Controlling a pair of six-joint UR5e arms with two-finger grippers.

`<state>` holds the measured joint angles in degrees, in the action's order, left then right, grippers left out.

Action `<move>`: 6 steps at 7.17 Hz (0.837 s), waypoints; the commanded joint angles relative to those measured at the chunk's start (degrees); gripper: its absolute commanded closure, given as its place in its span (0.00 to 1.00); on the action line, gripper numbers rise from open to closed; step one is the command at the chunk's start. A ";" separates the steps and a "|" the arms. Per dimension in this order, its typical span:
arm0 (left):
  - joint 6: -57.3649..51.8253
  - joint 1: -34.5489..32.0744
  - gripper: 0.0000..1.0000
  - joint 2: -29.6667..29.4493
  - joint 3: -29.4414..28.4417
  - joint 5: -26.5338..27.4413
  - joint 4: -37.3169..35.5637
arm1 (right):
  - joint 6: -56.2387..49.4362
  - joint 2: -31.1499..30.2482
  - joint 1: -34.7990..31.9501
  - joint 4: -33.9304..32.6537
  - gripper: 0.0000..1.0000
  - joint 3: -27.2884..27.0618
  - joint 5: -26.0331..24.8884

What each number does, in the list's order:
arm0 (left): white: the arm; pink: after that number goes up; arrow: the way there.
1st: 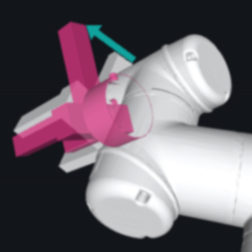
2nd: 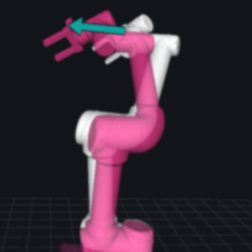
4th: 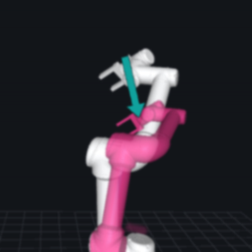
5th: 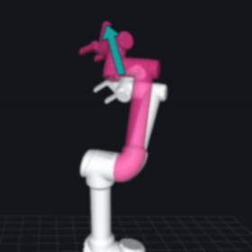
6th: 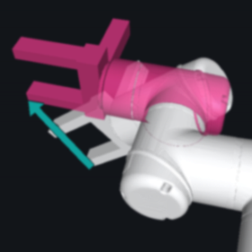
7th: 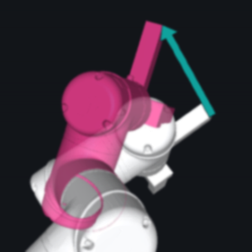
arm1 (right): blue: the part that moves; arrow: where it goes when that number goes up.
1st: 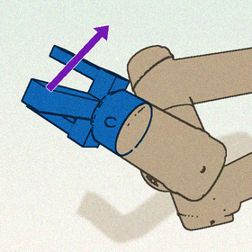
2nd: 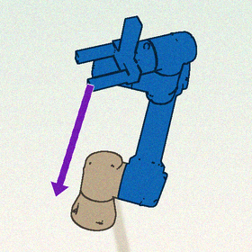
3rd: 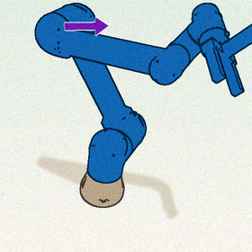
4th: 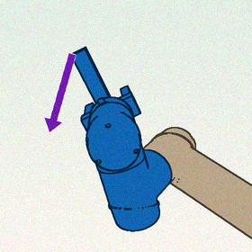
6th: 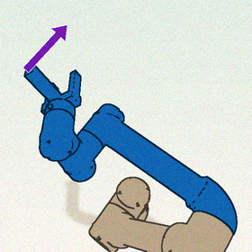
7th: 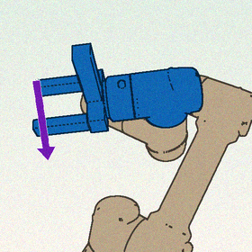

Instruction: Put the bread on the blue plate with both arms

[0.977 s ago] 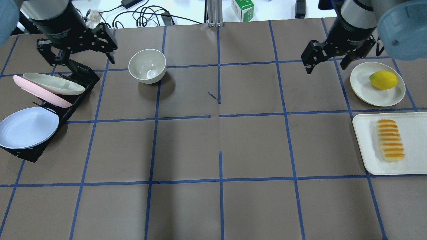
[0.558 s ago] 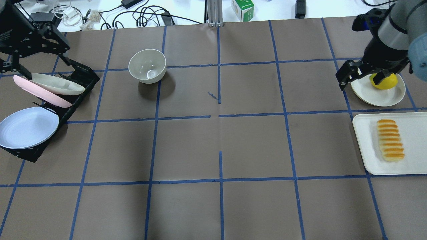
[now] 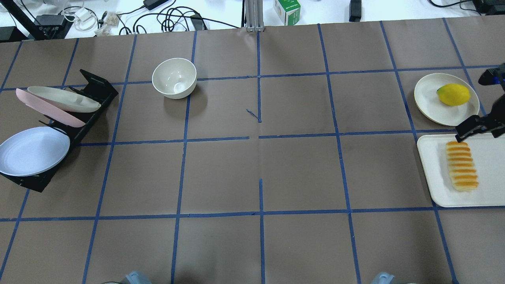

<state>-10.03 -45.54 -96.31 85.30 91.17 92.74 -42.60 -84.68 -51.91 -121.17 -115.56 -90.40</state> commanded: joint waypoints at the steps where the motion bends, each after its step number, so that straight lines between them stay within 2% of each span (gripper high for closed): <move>1: -7.32 5.89 0.00 -4.31 8.34 -0.11 -16.00 | -3.89 7.83 2.87 -8.71 0.00 -2.73 0.14; 2: -8.24 6.25 0.00 -6.15 12.65 -0.20 -21.58 | -3.72 9.00 3.48 -8.91 0.00 -2.83 0.13; 3: -3.55 6.26 0.00 -8.61 14.09 0.23 -23.73 | -1.37 10.05 3.57 -8.65 0.00 -2.22 0.22; 6: -1.31 6.26 0.06 -12.49 14.10 0.15 -26.29 | -0.74 11.55 3.57 -8.04 0.00 -3.00 1.01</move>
<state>-11.68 -39.31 -107.53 99.34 91.37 67.59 -43.74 -74.02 -48.37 -129.51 -118.47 -89.63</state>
